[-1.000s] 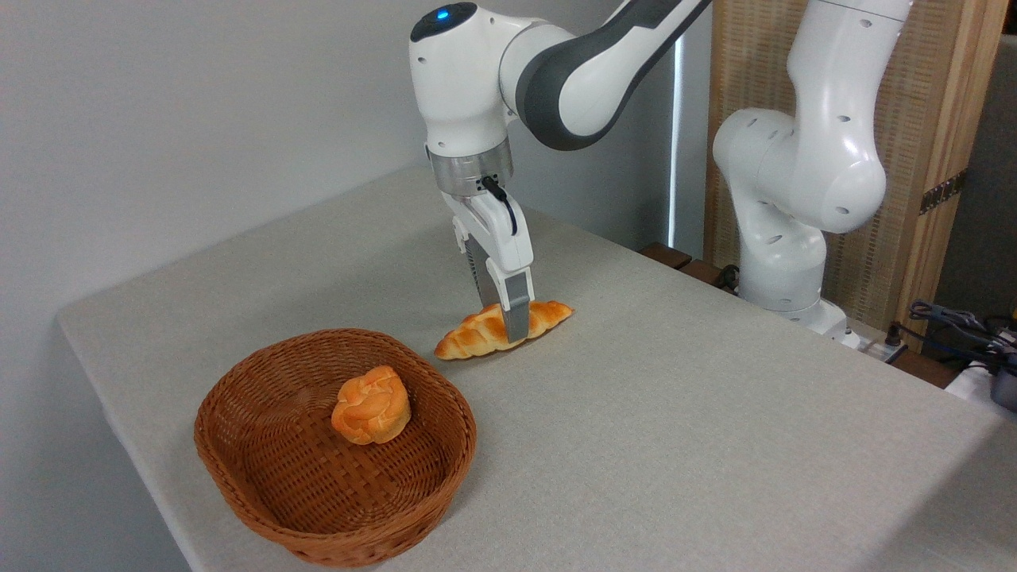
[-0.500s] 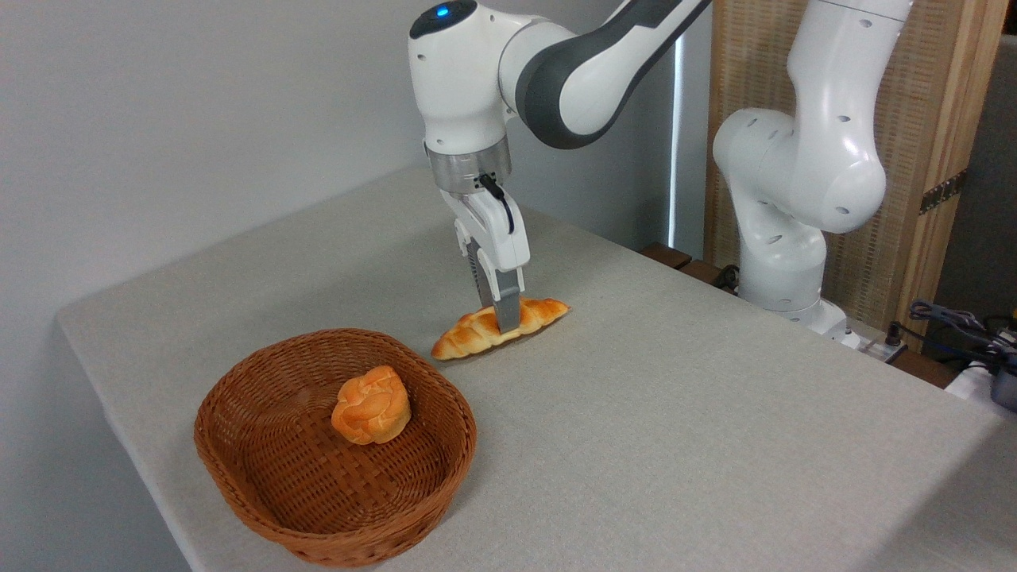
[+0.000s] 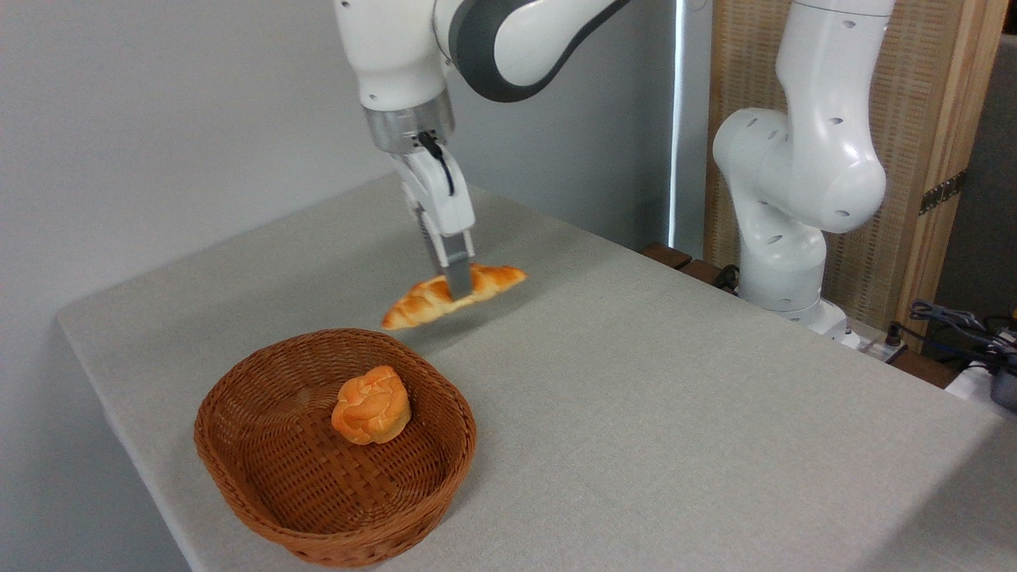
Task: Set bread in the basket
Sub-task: 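Lift the croissant roll and carry it over the wicker basket, then lower the croissant into the basket and open the gripper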
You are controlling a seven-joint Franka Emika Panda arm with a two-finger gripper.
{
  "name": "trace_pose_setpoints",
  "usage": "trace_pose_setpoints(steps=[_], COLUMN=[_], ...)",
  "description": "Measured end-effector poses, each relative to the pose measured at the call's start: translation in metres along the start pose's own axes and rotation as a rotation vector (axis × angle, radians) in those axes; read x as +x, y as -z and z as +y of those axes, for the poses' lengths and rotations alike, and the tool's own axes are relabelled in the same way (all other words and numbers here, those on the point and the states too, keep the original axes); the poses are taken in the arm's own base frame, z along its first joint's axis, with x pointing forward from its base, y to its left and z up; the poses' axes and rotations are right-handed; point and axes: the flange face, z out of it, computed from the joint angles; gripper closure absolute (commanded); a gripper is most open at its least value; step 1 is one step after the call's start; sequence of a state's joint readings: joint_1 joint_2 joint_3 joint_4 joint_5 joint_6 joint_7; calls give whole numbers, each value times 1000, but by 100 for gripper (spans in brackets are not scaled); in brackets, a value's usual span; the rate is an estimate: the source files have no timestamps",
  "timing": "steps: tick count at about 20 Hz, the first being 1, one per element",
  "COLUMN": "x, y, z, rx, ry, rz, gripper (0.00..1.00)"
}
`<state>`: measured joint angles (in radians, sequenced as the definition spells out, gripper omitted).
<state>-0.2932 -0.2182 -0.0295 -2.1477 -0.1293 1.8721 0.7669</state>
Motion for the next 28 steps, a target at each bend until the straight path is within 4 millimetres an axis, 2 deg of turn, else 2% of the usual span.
trace_pose_setpoints(steps=[4,7,10,15,17,20,21,22,23,28], x=[5,-1,-8,-21,-23,-30,-33,-35,-37,-38], y=[39,58,52,33,32,39,41,41,40,36], z=[-35,-62,-96,-165,-186,-207,-211,-215,-218,-225], rx=[-3,-4,-12,-11,-2,18,23,25,25,27], ry=[67,120,175,273,296,322,328,335,341,347], rz=[113,171,172,155,156,169,172,173,173,171], gripper=[48,48,48,48,47,31,22,4,0,0])
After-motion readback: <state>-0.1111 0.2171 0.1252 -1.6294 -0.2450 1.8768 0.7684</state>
